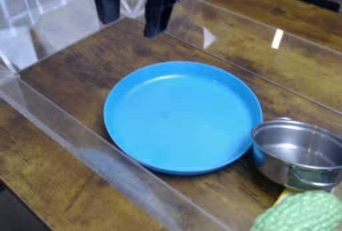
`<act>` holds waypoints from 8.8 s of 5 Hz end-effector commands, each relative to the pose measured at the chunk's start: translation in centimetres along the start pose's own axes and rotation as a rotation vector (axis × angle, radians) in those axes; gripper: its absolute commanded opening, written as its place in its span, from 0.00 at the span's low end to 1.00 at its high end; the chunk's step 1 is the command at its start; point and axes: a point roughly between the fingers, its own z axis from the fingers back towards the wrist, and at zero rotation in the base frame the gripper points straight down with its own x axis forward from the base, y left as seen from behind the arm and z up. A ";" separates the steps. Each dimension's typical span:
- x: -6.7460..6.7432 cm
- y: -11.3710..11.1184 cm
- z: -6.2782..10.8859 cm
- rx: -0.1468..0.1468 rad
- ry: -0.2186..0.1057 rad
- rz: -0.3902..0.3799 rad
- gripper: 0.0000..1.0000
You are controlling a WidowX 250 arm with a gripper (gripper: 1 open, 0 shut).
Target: Put the white object in the blue tray
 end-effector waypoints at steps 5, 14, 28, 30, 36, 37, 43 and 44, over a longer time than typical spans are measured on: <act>0.7 -1.7 -2.0 -0.039 0.018 -0.028 1.00; 2.9 -2.5 -4.9 -0.059 0.037 -0.051 1.00; 3.8 -5.1 -6.0 -0.034 0.027 -0.078 1.00; 3.2 -5.4 -5.4 -0.036 0.026 -0.081 1.00; 1.9 -5.9 -3.4 -0.044 0.018 -0.087 1.00; 1.7 -6.0 -3.3 -0.045 0.020 -0.087 1.00; 2.6 -7.0 -4.0 -0.057 0.033 -0.103 1.00; 3.1 -7.4 -4.4 -0.059 0.033 -0.109 1.00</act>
